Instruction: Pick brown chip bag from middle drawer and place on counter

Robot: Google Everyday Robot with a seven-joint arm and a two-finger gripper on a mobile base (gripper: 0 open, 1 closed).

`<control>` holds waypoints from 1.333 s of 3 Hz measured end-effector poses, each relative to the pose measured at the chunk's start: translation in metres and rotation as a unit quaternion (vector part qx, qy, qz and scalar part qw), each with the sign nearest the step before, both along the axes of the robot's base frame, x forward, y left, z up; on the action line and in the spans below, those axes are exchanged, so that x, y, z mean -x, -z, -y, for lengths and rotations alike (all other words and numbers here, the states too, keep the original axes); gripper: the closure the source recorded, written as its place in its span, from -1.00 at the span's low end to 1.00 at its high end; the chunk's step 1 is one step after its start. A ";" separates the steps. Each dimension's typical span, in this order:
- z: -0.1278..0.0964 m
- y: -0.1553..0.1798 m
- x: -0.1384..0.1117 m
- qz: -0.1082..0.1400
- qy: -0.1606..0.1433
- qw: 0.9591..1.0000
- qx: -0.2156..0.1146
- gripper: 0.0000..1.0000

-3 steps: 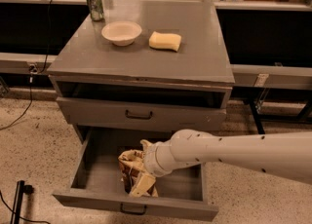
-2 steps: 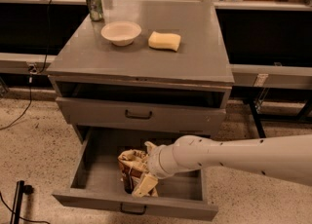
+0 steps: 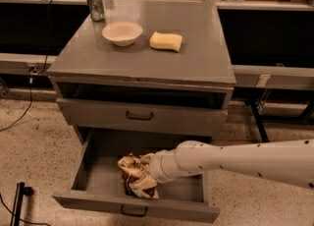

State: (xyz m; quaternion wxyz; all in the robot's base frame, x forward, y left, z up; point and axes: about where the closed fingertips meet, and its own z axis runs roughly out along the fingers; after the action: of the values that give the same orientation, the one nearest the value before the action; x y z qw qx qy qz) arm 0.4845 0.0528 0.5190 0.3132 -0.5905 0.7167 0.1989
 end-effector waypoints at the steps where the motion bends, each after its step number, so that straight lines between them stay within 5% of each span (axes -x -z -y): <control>1: -0.007 0.005 0.003 -0.004 -0.026 0.999 -0.025 0.29; 2: -0.015 -0.001 0.006 -0.009 -0.054 0.996 -0.076 0.76; 3: -0.005 -0.047 0.013 0.015 -0.088 0.986 -0.140 1.00; 4: 0.040 -0.115 0.023 0.053 -0.103 0.976 -0.184 1.00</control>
Offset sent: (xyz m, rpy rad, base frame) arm -0.0132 0.0194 0.0175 0.3276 0.0184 0.1975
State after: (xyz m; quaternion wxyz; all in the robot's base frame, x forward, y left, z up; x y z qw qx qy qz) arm 0.4615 0.0123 0.6339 0.4322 -0.6033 0.5850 0.3272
